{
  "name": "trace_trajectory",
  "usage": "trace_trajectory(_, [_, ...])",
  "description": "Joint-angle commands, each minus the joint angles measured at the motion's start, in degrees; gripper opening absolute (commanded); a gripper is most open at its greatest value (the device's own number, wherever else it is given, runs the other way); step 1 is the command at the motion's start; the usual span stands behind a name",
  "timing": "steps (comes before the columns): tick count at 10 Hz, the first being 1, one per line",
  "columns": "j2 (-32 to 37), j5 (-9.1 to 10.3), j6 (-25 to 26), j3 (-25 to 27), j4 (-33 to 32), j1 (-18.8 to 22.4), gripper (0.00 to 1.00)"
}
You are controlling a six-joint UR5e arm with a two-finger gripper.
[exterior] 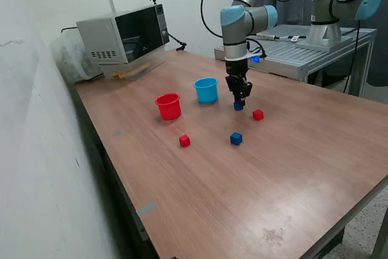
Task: Place red objects in the red bin, and blue objects in the blue bin.
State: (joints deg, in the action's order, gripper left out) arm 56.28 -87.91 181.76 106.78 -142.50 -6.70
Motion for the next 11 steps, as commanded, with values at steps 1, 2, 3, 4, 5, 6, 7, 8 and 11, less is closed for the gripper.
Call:
trace_trajectory(1, [6.0, 0.02, -0.44, -0.26, 1.52, 0.02, 0.0])
trace_trajectory(2, [9.43, 0.02, -0.53, -0.44, 2.57, 0.02, 0.0])
trace_trajectory(3, [11.03, 0.02, -1.31, -1.48, 4.67, -0.07, 0.0])
trace_trajectory(4, [11.39, 0.02, -2.1, -2.45, 5.3, -0.42, 0.0])
trace_trajectory(5, [11.39, 0.02, -2.28, -2.63, 5.3, -3.55, 0.0])
trace_trajectory(6, [11.22, -0.07, -2.63, -2.81, 5.3, -7.07, 0.0])
trace_trajectory(7, [11.04, -0.07, -2.73, -3.16, 5.3, -8.75, 0.0])
trace_trajectory(8, [10.87, -0.07, -3.42, -3.34, 5.3, -10.42, 0.0])
trace_trajectory(11, [10.08, -0.07, -3.87, -3.43, 5.3, -12.11, 0.0])
